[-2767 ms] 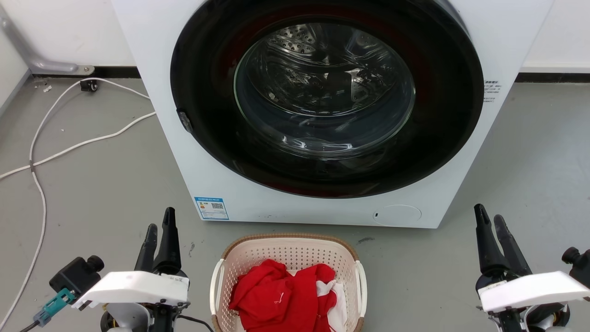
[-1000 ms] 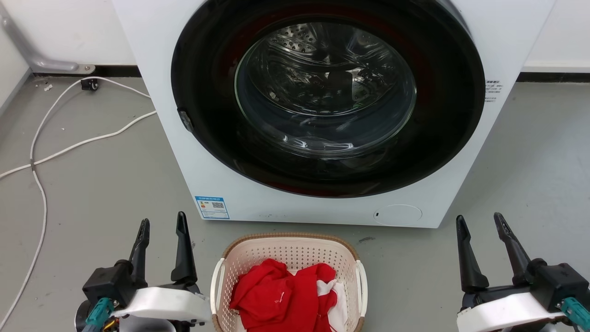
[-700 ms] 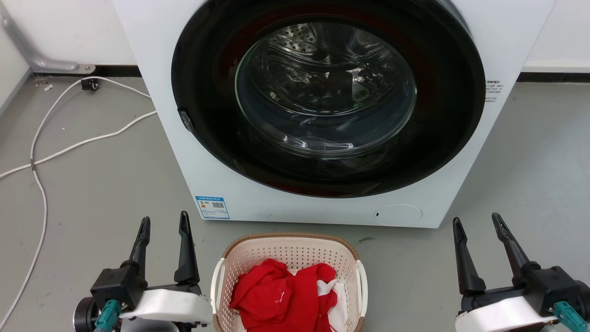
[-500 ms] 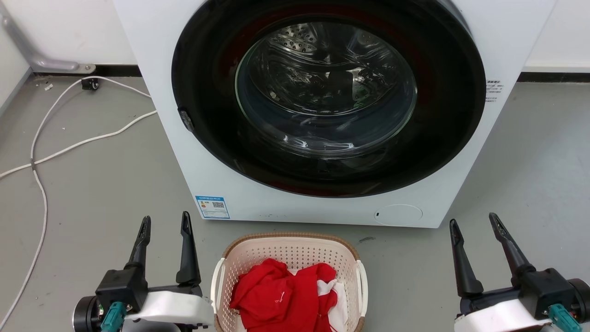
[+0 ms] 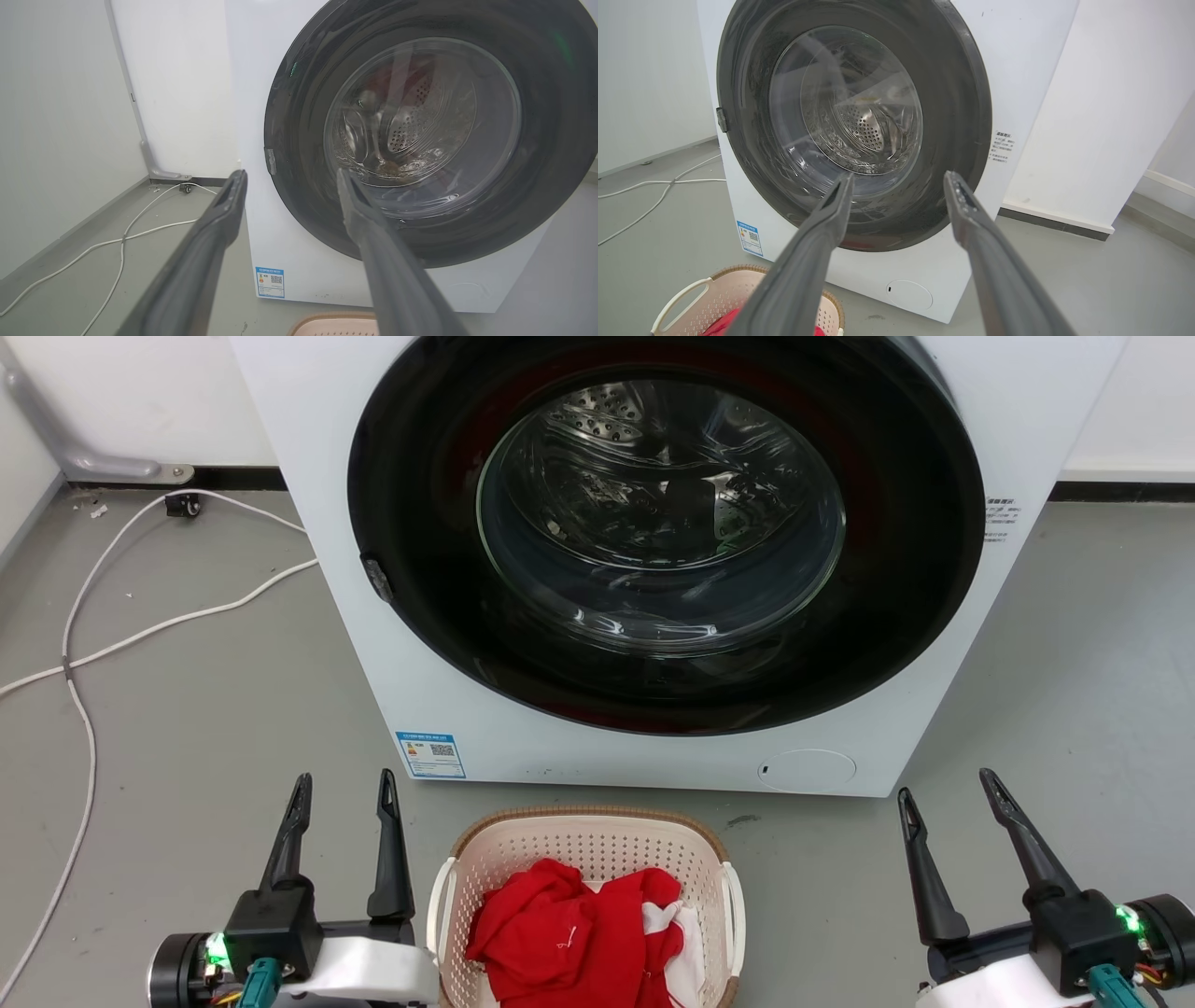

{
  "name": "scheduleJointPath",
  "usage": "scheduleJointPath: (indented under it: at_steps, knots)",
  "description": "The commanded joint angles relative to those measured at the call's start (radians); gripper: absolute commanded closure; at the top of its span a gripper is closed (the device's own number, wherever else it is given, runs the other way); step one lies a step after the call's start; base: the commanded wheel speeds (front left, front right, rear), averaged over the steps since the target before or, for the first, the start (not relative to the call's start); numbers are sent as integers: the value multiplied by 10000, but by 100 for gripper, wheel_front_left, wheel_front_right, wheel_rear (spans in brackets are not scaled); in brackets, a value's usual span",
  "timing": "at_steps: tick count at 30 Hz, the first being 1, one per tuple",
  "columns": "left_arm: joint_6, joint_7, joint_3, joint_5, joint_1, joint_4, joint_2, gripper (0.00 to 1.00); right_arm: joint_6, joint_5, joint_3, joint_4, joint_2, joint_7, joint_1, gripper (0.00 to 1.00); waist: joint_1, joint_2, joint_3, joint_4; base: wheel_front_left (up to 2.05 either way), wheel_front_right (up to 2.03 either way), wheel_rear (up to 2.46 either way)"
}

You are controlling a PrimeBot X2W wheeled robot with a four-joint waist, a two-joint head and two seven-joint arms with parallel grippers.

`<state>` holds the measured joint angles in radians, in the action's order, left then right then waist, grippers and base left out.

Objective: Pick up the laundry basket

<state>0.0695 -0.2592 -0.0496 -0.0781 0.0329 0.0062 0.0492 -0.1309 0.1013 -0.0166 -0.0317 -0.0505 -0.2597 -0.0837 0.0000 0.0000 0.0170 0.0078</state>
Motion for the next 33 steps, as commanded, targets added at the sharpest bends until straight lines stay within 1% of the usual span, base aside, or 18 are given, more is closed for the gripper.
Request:
scheduleJointPath:
  at_steps: [1,33]
  knots:
    - [48,-88,-4,190,94,-42,19,0,3,181,-31,-76,6,-67,-150,0,0,0,-2,-2,0,0,0]
    - [189,-77,39,275,183,43,19,0,5,-224,40,147,6,-57,-189,0,0,0,-64,5,0,0,0]
